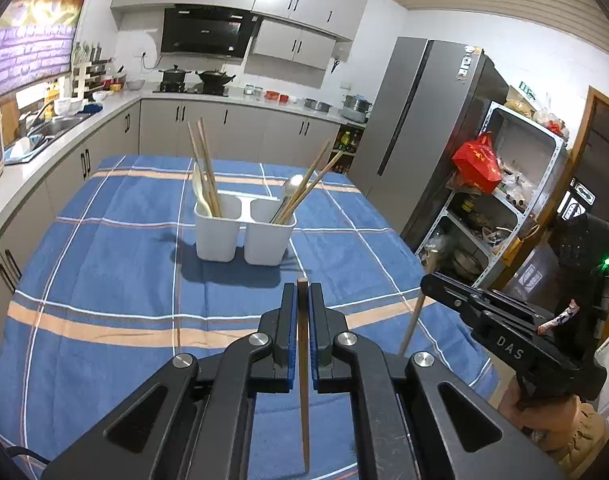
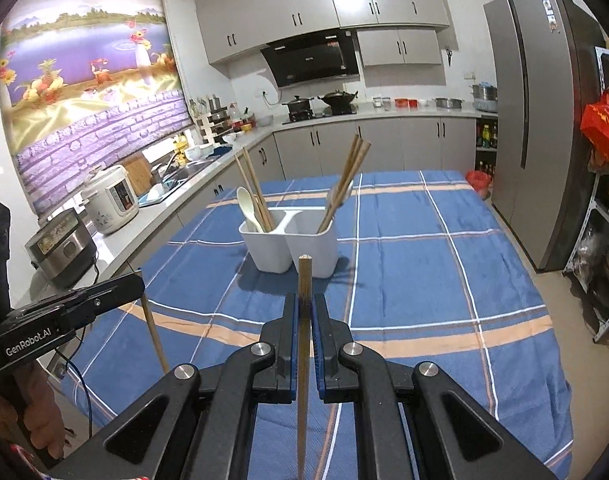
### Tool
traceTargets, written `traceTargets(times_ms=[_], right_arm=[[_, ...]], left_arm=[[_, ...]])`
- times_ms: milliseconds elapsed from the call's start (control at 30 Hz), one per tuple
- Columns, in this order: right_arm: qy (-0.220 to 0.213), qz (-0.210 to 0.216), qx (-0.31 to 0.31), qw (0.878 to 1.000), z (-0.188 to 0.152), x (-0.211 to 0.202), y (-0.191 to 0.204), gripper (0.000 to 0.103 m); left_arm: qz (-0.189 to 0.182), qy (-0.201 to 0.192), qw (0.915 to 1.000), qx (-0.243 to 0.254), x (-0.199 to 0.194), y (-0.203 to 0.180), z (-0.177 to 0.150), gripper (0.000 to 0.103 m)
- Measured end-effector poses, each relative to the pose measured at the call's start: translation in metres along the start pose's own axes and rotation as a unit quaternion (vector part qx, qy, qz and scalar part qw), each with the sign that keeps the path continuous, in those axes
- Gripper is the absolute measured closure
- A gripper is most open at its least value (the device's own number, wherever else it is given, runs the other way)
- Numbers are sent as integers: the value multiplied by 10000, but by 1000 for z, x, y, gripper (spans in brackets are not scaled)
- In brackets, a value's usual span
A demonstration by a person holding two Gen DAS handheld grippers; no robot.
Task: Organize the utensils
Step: 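Lift both held chopsticks upright and carry them above the white holder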
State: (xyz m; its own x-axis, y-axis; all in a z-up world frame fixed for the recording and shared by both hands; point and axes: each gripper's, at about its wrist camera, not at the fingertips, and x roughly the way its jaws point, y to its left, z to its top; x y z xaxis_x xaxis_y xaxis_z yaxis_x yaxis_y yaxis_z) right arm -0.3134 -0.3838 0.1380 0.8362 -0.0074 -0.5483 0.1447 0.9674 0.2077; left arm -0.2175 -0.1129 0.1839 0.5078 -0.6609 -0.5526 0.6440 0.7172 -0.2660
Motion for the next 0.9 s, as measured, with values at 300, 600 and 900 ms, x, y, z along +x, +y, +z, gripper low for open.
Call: traceTargets(times_ms=[300,600,900], right_arm=[[-221,12,-23,9998,10,-9,5,96],[-423,-28,-63,9991,30,-12,5,96],[-685,21,-36,9976,68,-3,6,96]], left_arm=[[67,-211,9997,118,-10,-1,14,98],[207,-507,9981,281,-19,6,43,99],[366,-782,9953,450,-19,18,89,99]])
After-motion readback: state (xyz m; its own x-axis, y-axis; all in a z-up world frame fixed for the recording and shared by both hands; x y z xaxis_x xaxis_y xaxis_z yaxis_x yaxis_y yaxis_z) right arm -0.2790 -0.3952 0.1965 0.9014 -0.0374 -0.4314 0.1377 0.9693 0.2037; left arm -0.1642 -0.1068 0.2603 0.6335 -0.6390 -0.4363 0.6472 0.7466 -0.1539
